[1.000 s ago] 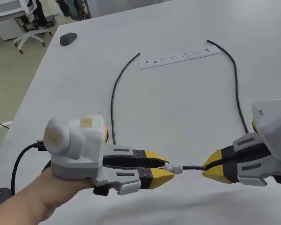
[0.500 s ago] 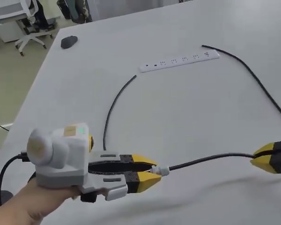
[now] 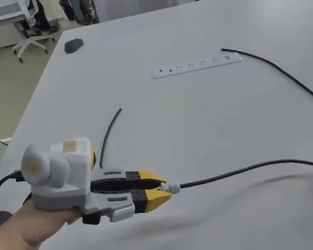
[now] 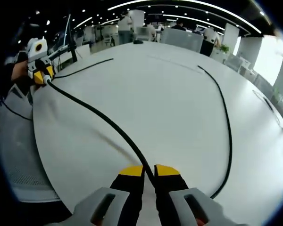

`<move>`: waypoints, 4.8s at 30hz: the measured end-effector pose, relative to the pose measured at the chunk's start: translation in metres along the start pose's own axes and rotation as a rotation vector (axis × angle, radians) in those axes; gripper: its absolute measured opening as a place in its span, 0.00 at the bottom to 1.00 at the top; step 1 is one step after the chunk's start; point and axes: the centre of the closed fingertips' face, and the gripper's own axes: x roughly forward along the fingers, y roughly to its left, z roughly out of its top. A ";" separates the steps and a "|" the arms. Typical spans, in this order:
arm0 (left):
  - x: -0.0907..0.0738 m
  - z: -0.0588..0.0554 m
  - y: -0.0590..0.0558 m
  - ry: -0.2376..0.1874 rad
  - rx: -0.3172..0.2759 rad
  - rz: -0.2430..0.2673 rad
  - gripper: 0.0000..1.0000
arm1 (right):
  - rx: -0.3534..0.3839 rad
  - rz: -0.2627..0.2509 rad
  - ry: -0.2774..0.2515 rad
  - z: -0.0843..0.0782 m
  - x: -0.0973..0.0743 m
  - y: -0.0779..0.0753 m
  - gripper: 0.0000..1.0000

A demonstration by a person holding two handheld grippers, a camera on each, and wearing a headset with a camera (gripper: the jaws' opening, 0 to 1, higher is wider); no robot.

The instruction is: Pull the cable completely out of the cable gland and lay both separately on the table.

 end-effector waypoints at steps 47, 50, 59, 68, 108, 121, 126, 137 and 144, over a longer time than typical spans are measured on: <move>0.021 0.018 -0.013 -0.021 0.064 -0.020 0.15 | -0.320 0.364 -0.220 0.102 0.003 0.164 0.00; 0.020 0.017 -0.010 -0.016 0.067 -0.011 0.15 | -0.269 0.298 -0.197 0.089 0.003 0.139 0.00; 0.012 0.013 -0.008 -0.001 0.090 0.004 0.15 | -0.135 0.127 -0.157 0.051 -0.006 0.074 0.00; 0.006 0.008 -0.007 0.007 0.090 0.008 0.15 | -0.064 0.019 -0.096 0.025 -0.011 0.025 0.00; 0.003 0.004 -0.018 0.009 0.166 0.000 0.15 | -0.566 0.483 -0.258 0.117 0.002 0.212 0.00; -0.006 0.002 -0.012 0.017 0.194 0.029 0.15 | -0.518 0.273 -0.175 0.082 0.004 0.130 0.00; -0.006 0.000 -0.013 0.020 0.193 0.030 0.15 | -0.509 0.241 -0.175 0.078 0.005 0.118 0.00; -0.007 -0.006 0.000 0.045 0.172 0.069 0.15 | -0.517 0.276 -0.084 0.067 0.024 0.133 0.12; -0.007 -0.005 0.001 0.046 0.172 0.071 0.15 | -0.498 0.424 -0.210 0.102 0.012 0.176 0.16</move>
